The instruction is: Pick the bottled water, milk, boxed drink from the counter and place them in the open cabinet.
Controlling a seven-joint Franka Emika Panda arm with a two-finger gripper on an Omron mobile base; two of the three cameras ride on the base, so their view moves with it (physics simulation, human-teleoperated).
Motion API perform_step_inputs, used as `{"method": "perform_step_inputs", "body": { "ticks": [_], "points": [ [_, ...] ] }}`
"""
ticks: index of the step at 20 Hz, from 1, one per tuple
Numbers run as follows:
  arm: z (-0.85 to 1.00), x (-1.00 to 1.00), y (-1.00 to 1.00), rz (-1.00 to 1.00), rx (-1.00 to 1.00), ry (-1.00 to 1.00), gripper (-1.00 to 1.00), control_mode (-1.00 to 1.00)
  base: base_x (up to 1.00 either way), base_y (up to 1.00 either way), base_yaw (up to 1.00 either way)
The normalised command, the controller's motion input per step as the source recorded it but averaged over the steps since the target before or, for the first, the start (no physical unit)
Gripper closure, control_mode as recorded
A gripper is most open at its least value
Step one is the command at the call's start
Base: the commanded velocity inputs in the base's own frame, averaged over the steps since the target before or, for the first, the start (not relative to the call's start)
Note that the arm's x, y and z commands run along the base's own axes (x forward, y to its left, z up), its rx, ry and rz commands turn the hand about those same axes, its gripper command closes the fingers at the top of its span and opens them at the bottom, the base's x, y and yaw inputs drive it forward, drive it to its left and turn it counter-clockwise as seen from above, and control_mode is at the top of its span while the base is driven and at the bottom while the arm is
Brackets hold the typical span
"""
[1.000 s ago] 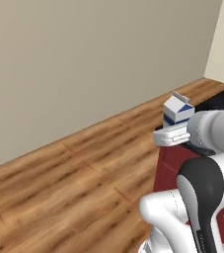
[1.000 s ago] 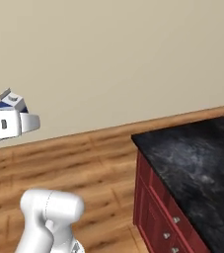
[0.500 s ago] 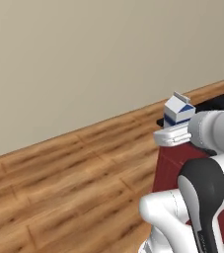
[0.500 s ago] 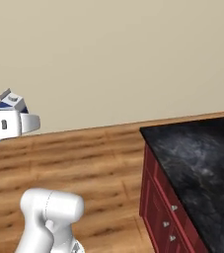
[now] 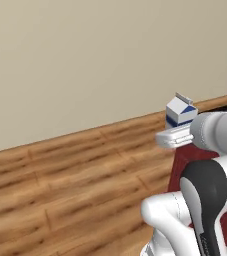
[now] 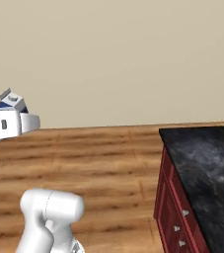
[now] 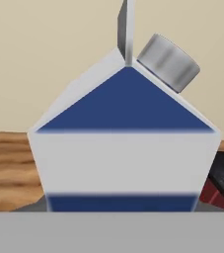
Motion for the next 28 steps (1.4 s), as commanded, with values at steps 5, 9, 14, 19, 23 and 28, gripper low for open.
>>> {"method": "perform_step_inputs", "body": {
  "ticks": [5,9,14,19,23,28],
  "points": [
    [0.0,0.0,0.0,0.0,0.0,0.0,1.0,1.0,-0.29,0.0,0.33],
    [0.0,0.0,0.0,0.0,0.0,0.0,1.0,1.0,-0.34,0.0,0.29],
    [0.0,0.0,0.0,0.0,0.0,0.0,1.0,1.0,-0.42,0.0,0.26],
    [0.0,0.0,0.0,0.0,0.0,0.0,1.0,1.0,-0.37,0.0,0.26],
    [0.0,0.0,0.0,0.0,0.0,0.0,1.0,1.0,-0.15,0.01,0.32],
    [0.0,0.0,0.0,0.0,0.0,0.0,1.0,1.0,-0.03,0.1,0.33]
  ]
}}
